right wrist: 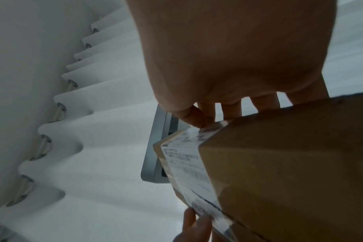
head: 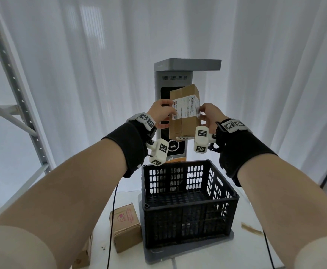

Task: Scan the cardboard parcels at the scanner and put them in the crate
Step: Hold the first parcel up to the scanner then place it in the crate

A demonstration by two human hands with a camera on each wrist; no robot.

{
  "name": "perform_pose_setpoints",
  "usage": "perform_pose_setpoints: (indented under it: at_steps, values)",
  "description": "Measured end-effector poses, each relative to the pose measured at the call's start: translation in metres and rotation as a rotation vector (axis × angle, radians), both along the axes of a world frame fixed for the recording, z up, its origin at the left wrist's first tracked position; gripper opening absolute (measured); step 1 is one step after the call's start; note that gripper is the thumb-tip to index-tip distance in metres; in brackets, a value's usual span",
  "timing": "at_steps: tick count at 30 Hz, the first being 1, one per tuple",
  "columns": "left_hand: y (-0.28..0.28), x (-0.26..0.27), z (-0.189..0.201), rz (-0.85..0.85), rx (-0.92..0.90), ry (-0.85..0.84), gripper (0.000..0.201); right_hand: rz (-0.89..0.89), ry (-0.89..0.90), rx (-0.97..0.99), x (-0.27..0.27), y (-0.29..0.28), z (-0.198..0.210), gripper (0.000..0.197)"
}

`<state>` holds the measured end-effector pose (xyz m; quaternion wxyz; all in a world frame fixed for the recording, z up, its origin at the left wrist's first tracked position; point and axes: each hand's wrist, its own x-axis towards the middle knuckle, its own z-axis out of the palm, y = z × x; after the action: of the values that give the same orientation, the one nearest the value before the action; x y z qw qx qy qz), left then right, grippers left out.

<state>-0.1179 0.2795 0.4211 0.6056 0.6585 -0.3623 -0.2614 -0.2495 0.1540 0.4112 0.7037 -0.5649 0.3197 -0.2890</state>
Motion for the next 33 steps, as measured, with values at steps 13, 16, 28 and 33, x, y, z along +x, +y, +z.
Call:
perform_pose_setpoints:
  at_steps: [13, 16, 28, 33]
  values:
    - [-0.047, 0.016, -0.078, -0.168, 0.259, 0.152, 0.033, -0.017, 0.008, 0.176, 0.008, -0.039, -0.073, 0.014]
    - [-0.066, 0.023, -0.102, -0.186, 0.324, 0.194, 0.03, -0.018, 0.084, 0.196, 0.014, -0.059, -0.096, 0.016]
    - [-0.166, 0.053, -0.219, -0.172, 0.531, 0.342, 0.031, -0.013, 0.241, 0.339, 0.05, -0.166, -0.224, 0.017]
    - [-0.204, 0.071, -0.268, -0.147, 0.625, 0.42, 0.03, 0.004, 0.303, 0.467, 0.07, -0.204, -0.278, 0.016]
